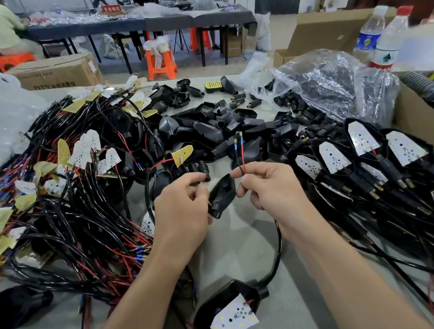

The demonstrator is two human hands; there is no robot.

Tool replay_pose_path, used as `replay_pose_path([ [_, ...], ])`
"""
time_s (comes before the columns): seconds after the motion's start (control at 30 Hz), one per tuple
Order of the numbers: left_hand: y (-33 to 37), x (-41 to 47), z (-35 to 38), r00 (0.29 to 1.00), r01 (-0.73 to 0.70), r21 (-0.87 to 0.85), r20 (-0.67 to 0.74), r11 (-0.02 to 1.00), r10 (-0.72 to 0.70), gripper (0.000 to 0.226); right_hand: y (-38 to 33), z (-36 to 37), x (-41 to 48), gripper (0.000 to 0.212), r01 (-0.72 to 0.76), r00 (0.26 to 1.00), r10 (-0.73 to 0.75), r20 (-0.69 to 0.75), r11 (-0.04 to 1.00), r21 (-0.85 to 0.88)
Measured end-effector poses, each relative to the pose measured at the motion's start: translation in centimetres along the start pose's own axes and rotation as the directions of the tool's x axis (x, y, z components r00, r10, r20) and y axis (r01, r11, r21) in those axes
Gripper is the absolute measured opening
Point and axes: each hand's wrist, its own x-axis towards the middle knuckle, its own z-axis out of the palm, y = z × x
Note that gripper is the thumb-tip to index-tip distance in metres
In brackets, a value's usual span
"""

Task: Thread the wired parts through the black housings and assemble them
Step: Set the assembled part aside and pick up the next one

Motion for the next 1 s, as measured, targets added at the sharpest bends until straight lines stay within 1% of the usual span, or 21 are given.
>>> replay_pose_path([
  [0.07, 0.1, -0.1, -0.1, 0.998, -0.042, 0.004, -0.05, 0.999, 0.042, 0.029, 0.0, -0.2, 0.2, 0.026, 0.033, 0.996, -0.032, -0.078, 0.999, 0.01],
  [0.1, 0.1, -0.1, -0.2, 0.993, -0.077, 0.057, -0.082, 0.995, 0.082, 0.032, 0.0, -0.3, 0.3, 0.025, 0.048, 0.992, -0.046, -0.114, 0.999, 0.016],
  [0.17, 0.4, 0.0, -0.7, 0.981, -0.133, 0.198, -0.117, 0.971, 0.158, 0.038, -0.1, -0.7, 0.5, 0.026, 0.064, 0.987, -0.056, -0.153, 0.997, 0.051],
  [0.27, 0.6, 1.0, -1.2, 0.974, -0.157, 0.435, -0.08, 0.887, 0.212, 0.039, -0.2, -0.8, 0.5, 0.03, 0.037, 0.991, -0.023, -0.131, 0.994, 0.101],
  [0.37, 1.2, 2.8, -0.9, 0.983, -0.141, 0.621, -0.005, 0.771, 0.184, 0.026, -0.2, -0.6, 0.4, 0.026, 0.012, 0.995, 0.001, -0.102, 0.992, 0.129],
  [0.43, 1.8, 4.1, -0.1, 0.988, -0.142, 0.768, 0.07, 0.625, 0.139, 0.02, -0.1, -0.5, 0.3, 0.025, 0.002, 0.996, 0.009, -0.088, 0.993, 0.12],
  [0.47, 2.0, 4.8, 0.4, 0.992, -0.118, 0.823, 0.078, 0.556, 0.096, 0.022, -0.1, -0.4, 0.2, 0.025, -0.002, 0.997, 0.011, -0.082, 0.994, 0.109],
  [0.5, 2.3, 5.4, 0.7, 0.996, -0.085, 0.857, 0.065, 0.508, 0.057, 0.029, -0.1, -0.4, 0.2, 0.025, -0.002, 0.997, 0.009, -0.073, 0.995, 0.1],
  [0.57, 2.5, 6.6, 1.2, 0.998, -0.053, 0.881, 0.058, 0.47, 0.004, 0.047, -0.1, -0.5, 0.2, 0.026, 0.002, 0.999, 0.003, -0.054, 0.995, 0.096],
  [0.63, 2.5, 7.8, 1.0, 0.997, -0.04, 0.87, 0.068, 0.491, -0.038, 0.052, -0.1, -0.6, 0.3, 0.027, -0.001, 0.999, 0.006, -0.035, 0.993, 0.121],
  [0.7, 2.8, 8.6, 0.4, 0.991, 0.003, 0.844, 0.068, 0.537, -0.112, 0.048, -0.1, -0.8, 0.4, 0.028, -0.001, 1.0, 0.004, -0.024, 0.991, 0.133],
  [0.77, 3.0, 8.7, -0.3, 0.971, 0.071, 0.782, 0.086, 0.619, -0.221, 0.032, -0.1, -0.8, 0.4, 0.028, 0.001, 1.0, 0.001, -0.026, 0.995, 0.104],
  [0.8, 2.9, 8.6, -0.5, 0.965, 0.107, 0.74, 0.083, 0.664, -0.248, 0.024, -0.1, -0.7, 0.3, 0.028, 0.002, 1.0, 0.001, -0.031, 0.995, 0.096],
  [0.83, 3.0, 8.1, -0.7, 0.968, 0.134, 0.699, 0.058, 0.703, -0.243, 0.017, 0.0, -0.6, 0.3, 0.027, 0.0, 0.999, 0.004, -0.039, 0.995, 0.096],
  [0.9, 3.1, 6.9, -0.8, 0.988, 0.14, 0.639, -0.035, 0.756, -0.152, 0.014, 0.1, -0.5, 0.3, 0.025, -0.009, 0.998, 0.014, -0.059, 0.996, 0.094],
  [0.93, 3.1, 6.3, -0.7, 0.993, 0.12, 0.601, -0.087, 0.79, -0.085, 0.012, 0.0, -0.4, 0.3, 0.024, -0.014, 0.998, 0.02, -0.065, 0.996, 0.091],
  [1.0, 3.1, 5.2, -0.8, 0.98, 0.05, 0.475, -0.192, 0.879, 0.049, 0.018, -0.1, -0.3, 0.2, 0.023, -0.018, 0.998, 0.024, -0.059, 0.995, 0.101],
])
